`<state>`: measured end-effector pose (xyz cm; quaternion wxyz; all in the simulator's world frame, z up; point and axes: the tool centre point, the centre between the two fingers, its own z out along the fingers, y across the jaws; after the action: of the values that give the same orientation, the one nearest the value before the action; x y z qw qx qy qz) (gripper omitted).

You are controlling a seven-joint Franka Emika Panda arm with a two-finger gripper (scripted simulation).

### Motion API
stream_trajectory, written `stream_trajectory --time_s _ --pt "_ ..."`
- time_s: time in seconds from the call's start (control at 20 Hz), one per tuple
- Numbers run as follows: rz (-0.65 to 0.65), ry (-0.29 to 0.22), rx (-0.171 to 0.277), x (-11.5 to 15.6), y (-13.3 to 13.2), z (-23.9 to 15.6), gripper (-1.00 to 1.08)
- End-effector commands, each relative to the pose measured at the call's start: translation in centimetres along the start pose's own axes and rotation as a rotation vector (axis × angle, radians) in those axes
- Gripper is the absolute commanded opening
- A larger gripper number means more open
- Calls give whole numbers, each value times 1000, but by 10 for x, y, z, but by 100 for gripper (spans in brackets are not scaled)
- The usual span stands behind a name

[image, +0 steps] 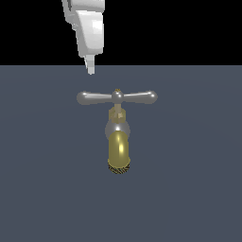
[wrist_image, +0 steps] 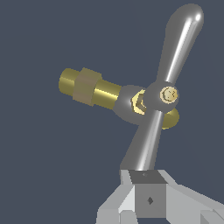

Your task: Turn on the faucet by rotating a designated handle.

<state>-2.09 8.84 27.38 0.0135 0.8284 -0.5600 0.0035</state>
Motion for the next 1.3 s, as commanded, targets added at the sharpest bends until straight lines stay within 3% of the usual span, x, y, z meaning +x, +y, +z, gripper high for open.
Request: stream_trajectory --time_s 0.0,0.6,1.25 --pt "56 -3 3 -3 -9 13 -100" --pt "255 -19 13 -14 -36 63 -100" --pt "299 -24 15 -17 -42 74 -100"
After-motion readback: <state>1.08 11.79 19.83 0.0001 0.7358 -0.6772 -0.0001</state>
